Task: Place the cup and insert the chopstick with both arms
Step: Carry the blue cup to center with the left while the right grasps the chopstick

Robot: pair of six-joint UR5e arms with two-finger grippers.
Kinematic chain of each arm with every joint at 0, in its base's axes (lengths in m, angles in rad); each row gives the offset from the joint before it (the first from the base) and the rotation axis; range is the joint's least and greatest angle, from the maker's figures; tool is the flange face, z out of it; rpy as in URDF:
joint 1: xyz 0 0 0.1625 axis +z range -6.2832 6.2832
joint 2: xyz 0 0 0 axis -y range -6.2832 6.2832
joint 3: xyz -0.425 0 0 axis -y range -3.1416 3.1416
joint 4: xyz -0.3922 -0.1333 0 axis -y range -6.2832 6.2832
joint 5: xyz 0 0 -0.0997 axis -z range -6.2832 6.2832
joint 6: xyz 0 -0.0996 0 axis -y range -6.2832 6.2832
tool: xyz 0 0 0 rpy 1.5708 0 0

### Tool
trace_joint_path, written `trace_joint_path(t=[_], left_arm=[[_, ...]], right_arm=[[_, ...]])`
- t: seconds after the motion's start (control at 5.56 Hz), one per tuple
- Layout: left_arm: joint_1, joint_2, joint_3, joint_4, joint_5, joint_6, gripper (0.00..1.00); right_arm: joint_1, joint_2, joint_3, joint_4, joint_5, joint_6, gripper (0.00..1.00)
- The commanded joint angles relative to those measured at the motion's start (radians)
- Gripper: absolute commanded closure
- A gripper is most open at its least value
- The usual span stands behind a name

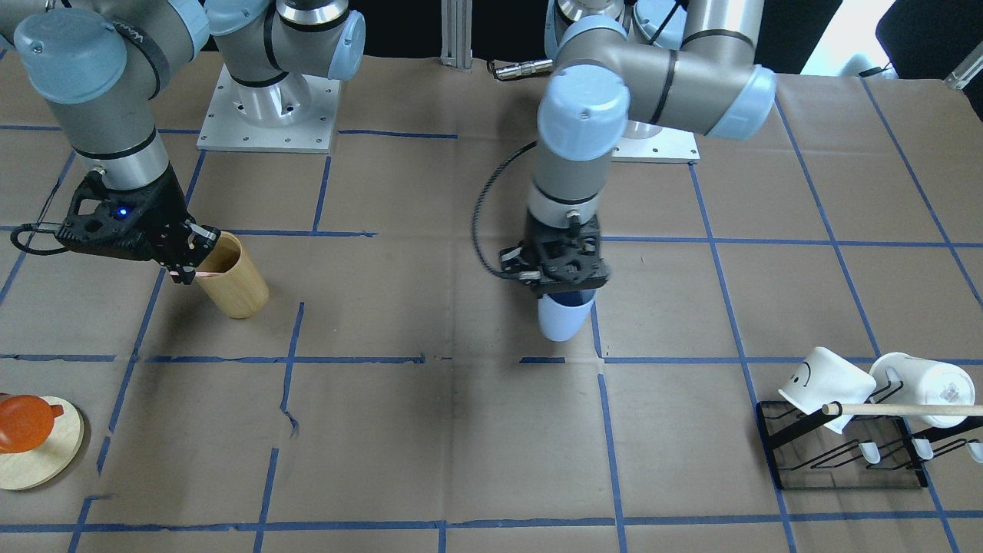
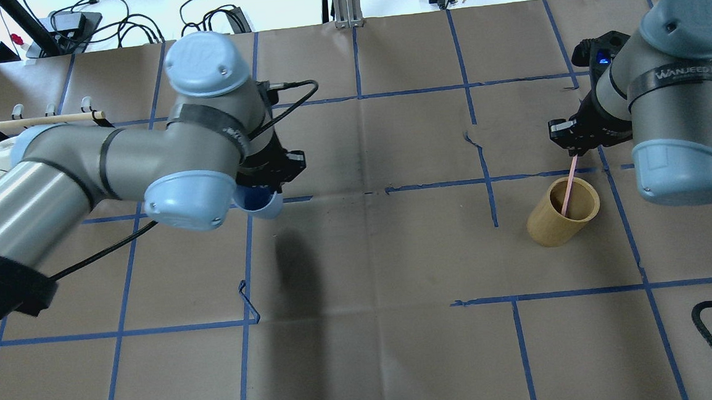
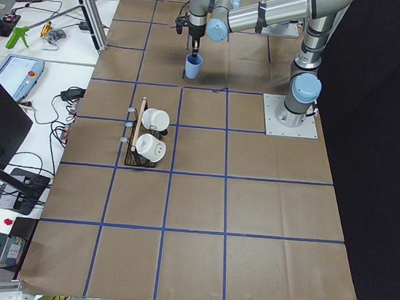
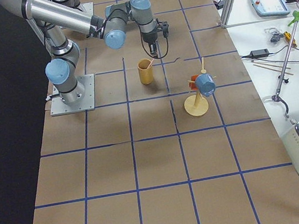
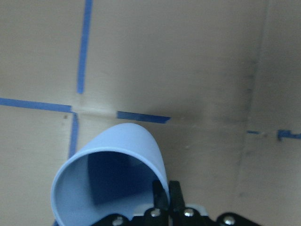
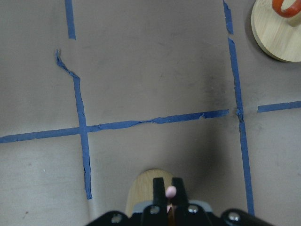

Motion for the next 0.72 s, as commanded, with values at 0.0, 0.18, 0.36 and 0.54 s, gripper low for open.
trace_joint_path(t=[0.0,0.18,0.36,0.54], left_arm=[[-0.174,-0.201,0.222,-0.006,-0.002,-0.327,0.99],[-0.187,-0.21,0.218,-0.008,0.0,-0.35,0.98],[-0.19,-0.21,0.207,-0.021,0.0,-0.343,0.96],[-0.19,-0.211,0.203,-0.028,0.004,-0.295,0.07]], right_arm=[[0.0,-0.014,-0.056,0.024,0.001,0.0,0.89],[0.003,-0.014,-0.168,0.172,0.004,0.001,0.89],[0.005,-0.005,-0.311,0.346,0.006,0.001,0.89],[0.006,0.007,-0.442,0.514,0.012,0.001,0.89]])
